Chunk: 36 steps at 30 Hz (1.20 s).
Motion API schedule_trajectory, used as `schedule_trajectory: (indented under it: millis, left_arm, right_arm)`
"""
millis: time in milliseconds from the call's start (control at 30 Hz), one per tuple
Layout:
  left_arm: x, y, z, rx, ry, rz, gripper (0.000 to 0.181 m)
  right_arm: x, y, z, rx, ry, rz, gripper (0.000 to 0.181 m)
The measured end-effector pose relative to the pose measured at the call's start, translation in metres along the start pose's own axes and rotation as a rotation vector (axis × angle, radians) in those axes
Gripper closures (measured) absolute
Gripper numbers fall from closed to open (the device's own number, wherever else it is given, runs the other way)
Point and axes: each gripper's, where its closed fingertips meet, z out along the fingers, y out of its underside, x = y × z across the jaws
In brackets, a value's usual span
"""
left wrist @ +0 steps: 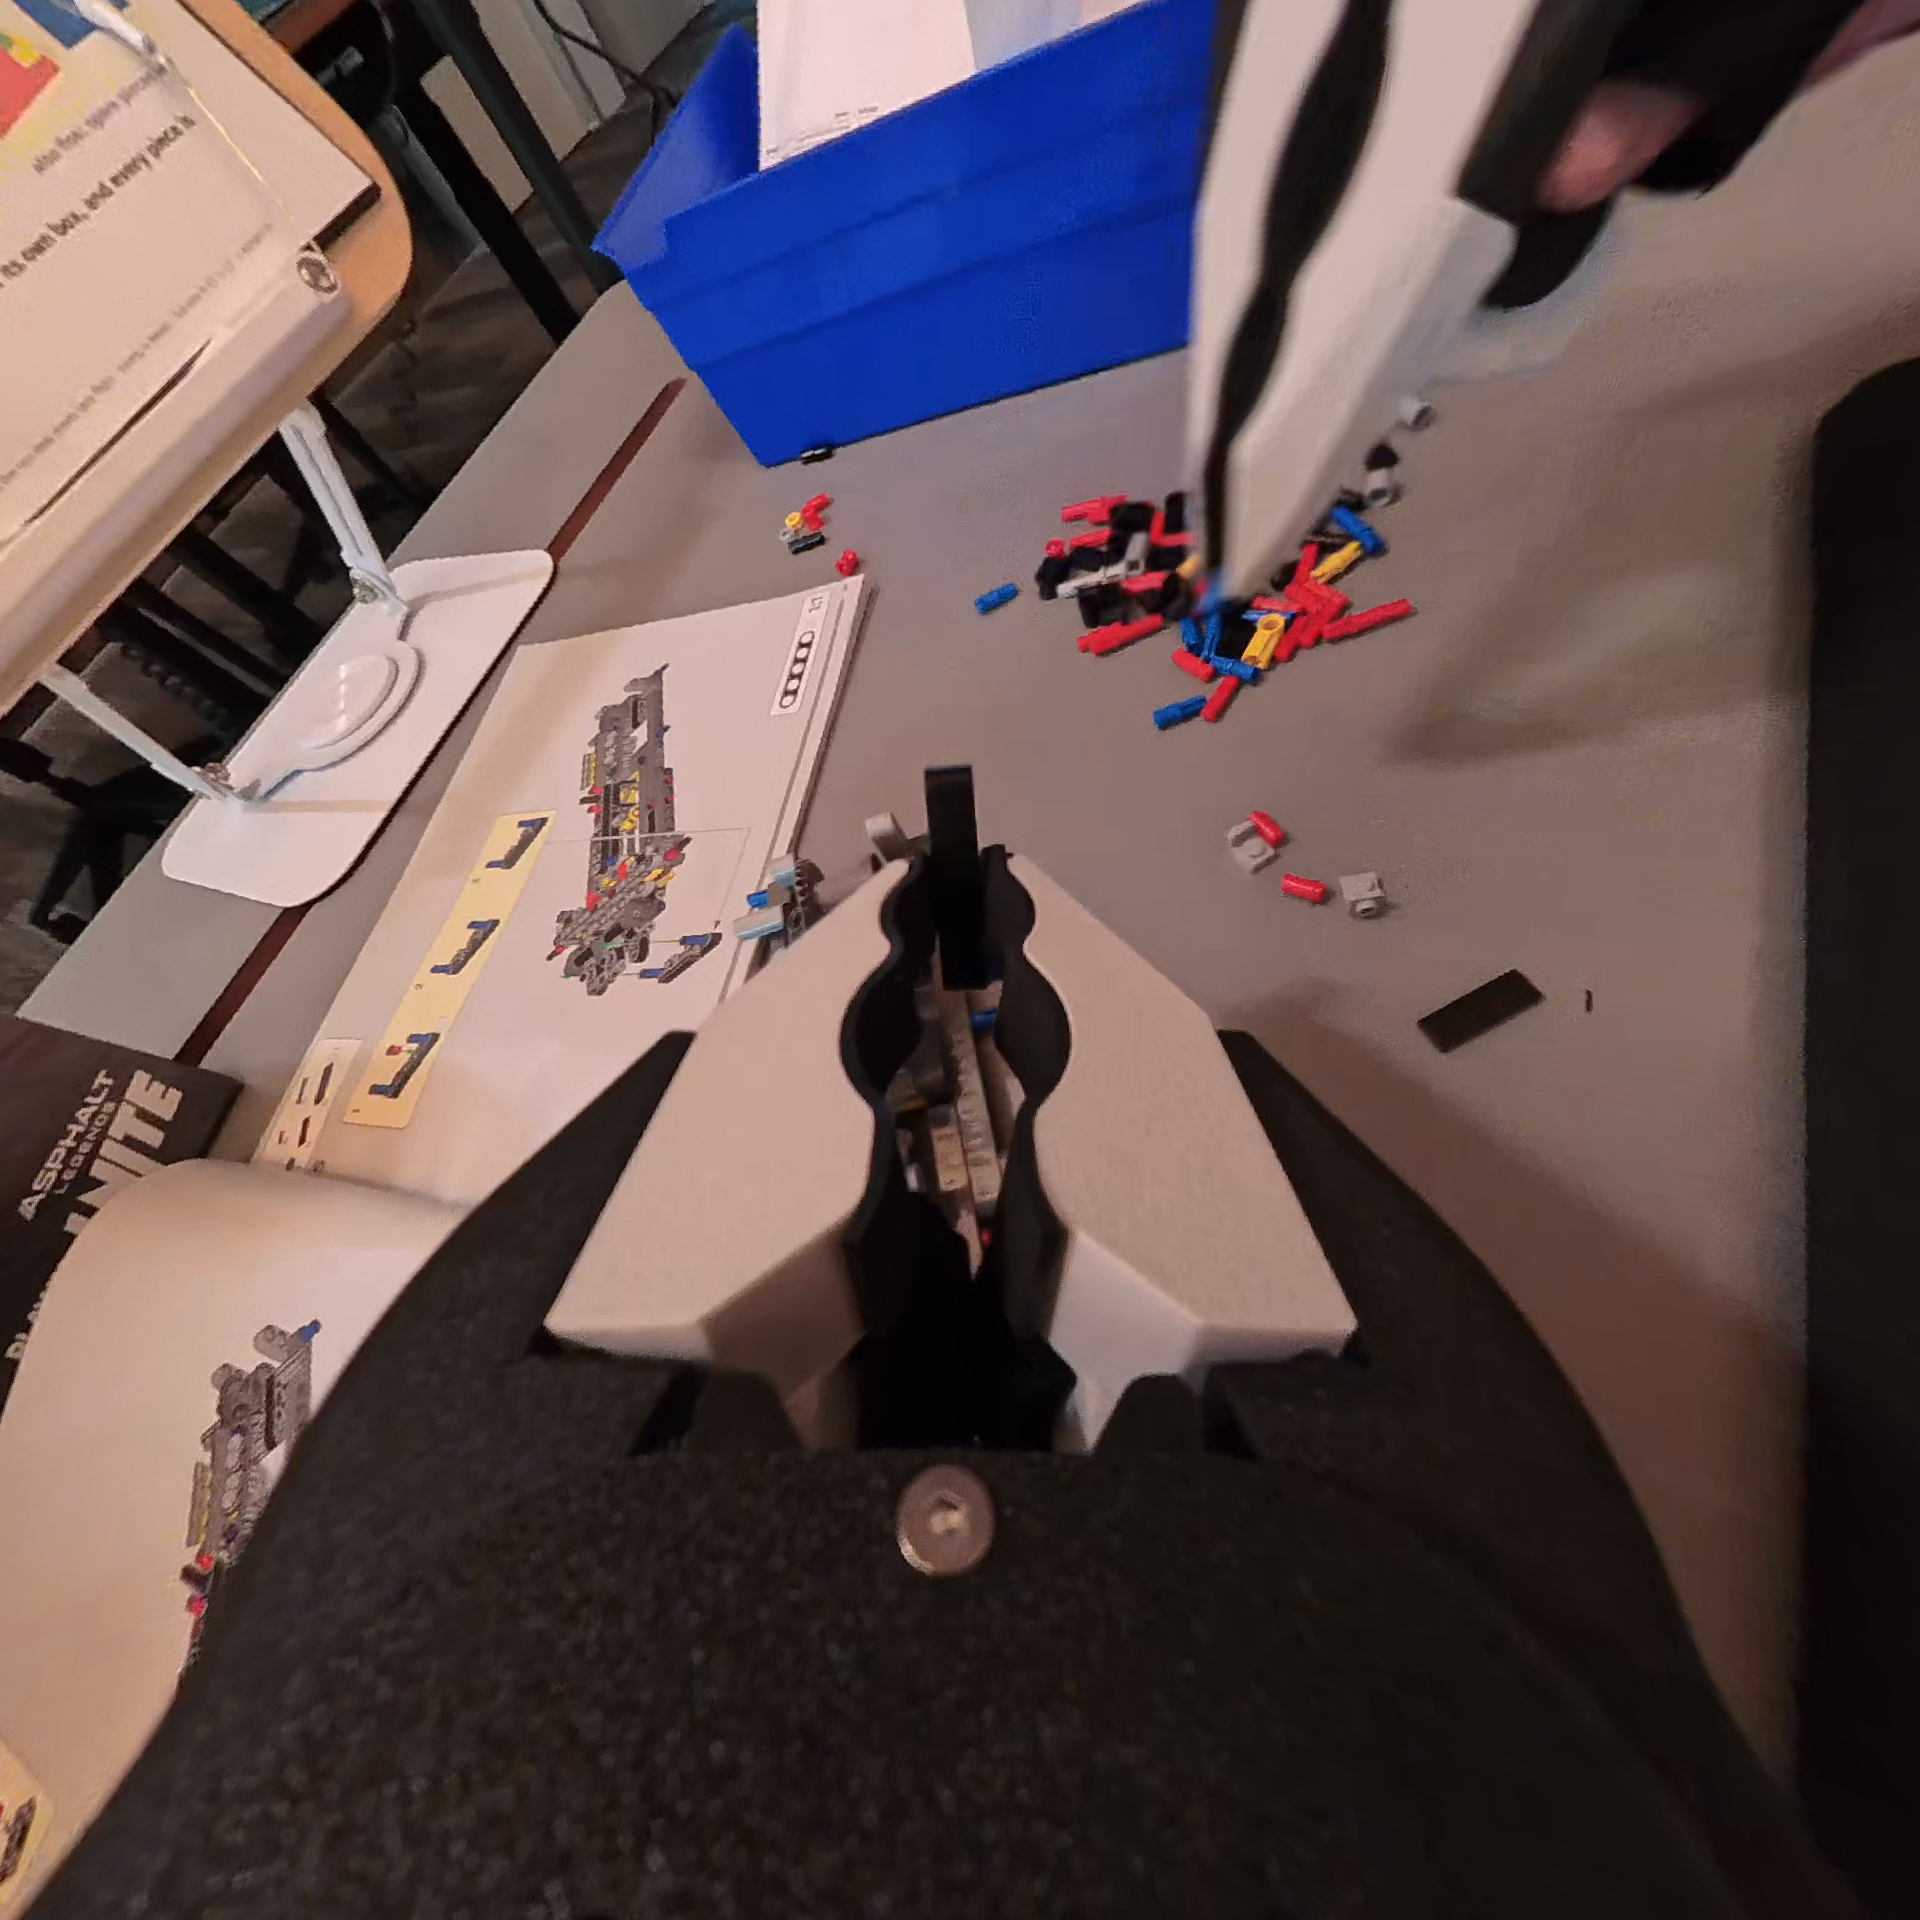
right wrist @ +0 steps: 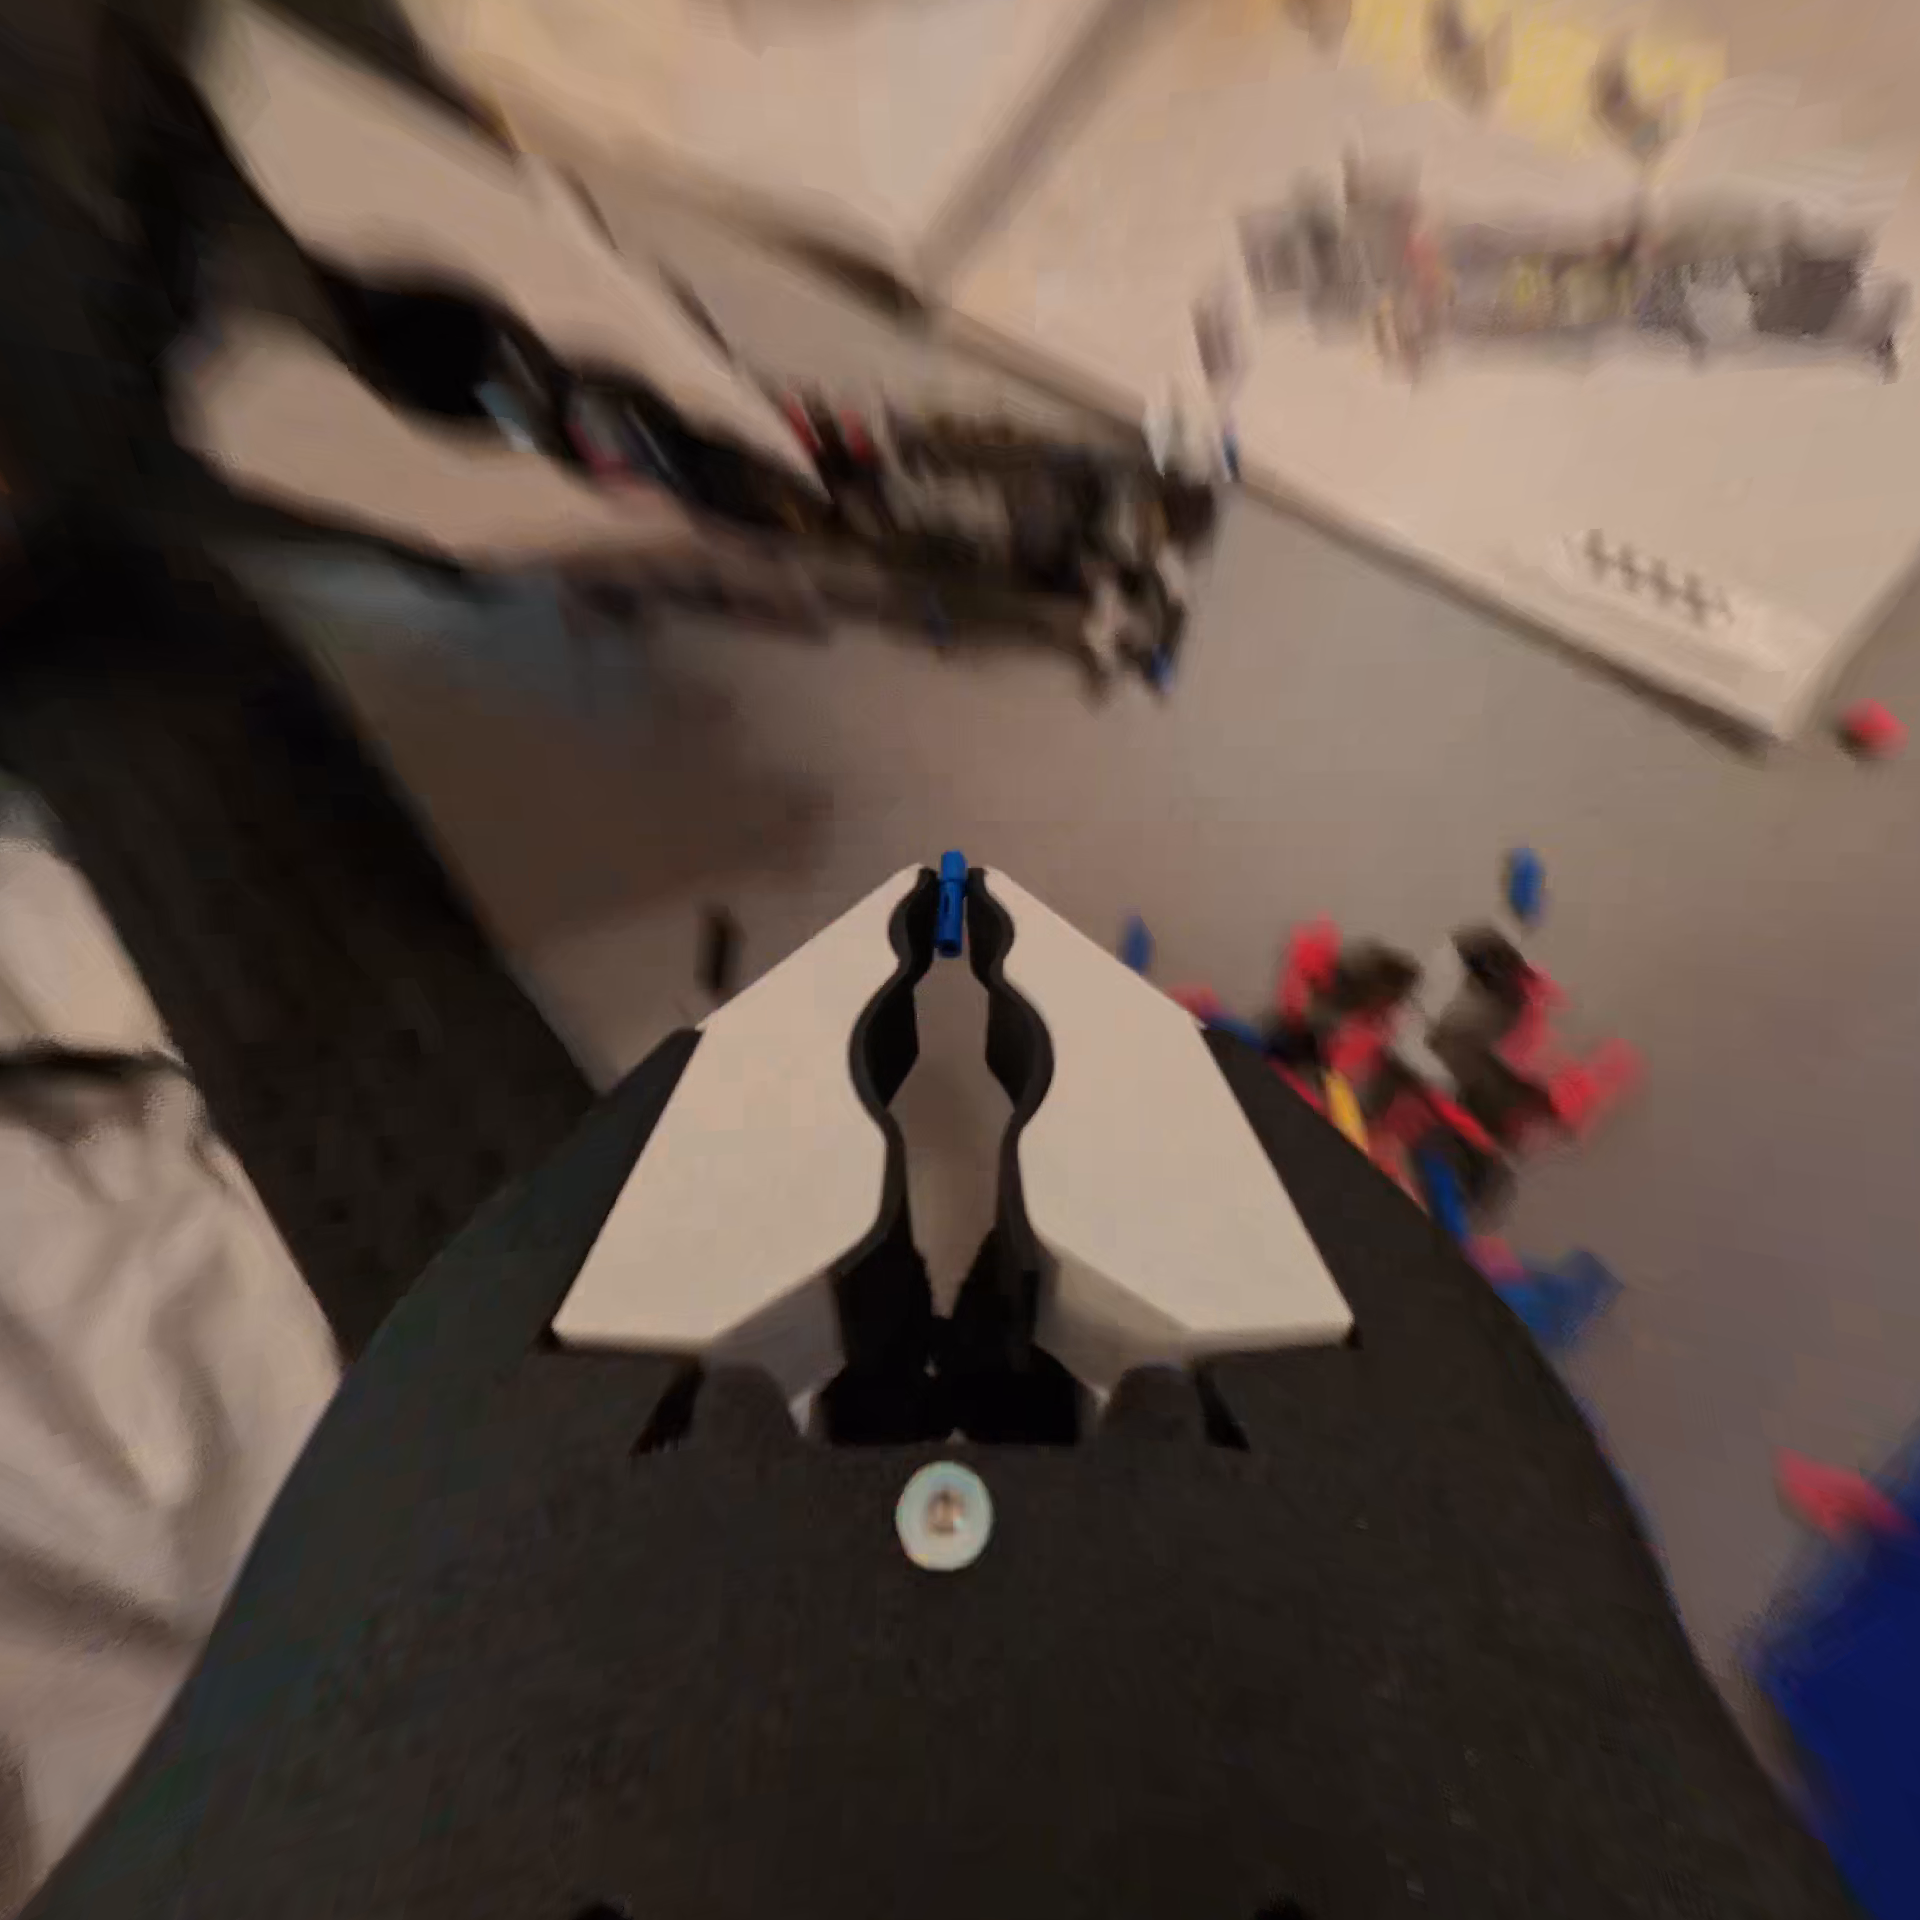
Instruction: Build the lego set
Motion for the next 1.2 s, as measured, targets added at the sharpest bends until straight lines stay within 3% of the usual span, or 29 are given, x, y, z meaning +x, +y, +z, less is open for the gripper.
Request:
schedule_trajectory:
  millis: [33, 200, 333, 800, 933, 1100, 1200]
  left_arm:
    - [-0.001, 0.000, 0.000, 0.000, -0.005, -0.006, 0.176]
    - [-0.001, 0.002, 0.001, -0.011, -0.013, -0.007, 0.176]
    - [-0.005, 0.001, 0.000, -0.011, -0.029, 0.000, 0.176]
    - [-0.011, 0.004, -0.001, -0.023, -0.049, -0.001, 0.175]
    - [-0.012, 0.004, -0.001, -0.022, -0.048, -0.007, 0.175]
    - [-0.012, 0.006, -0.001, -0.026, -0.049, -0.005, 0.175]
    - [-0.013, 0.007, -0.001, -0.029, -0.050, -0.006, 0.175]
  right_arm:
    - [0.011, 0.022, -0.006, -0.151, 0.075, -0.044, 0.177]
    - [0.024, 0.118, -0.045, -0.851, 0.115, -0.152, 0.177]
    - [0.038, 0.150, -0.053, -1.065, 0.129, -0.094, 0.177]
    - [0.052, 0.152, -0.051, -1.107, 0.174, -0.118, 0.177]
    - [0.052, 0.150, -0.052, -1.096, 0.175, -0.132, 0.169]
    - [0.050, 0.141, -0.057, -0.987, 0.174, -0.163, 0.163]
    - [0.053, 0.131, -0.068, -0.825, 0.196, -0.183, 0.163]
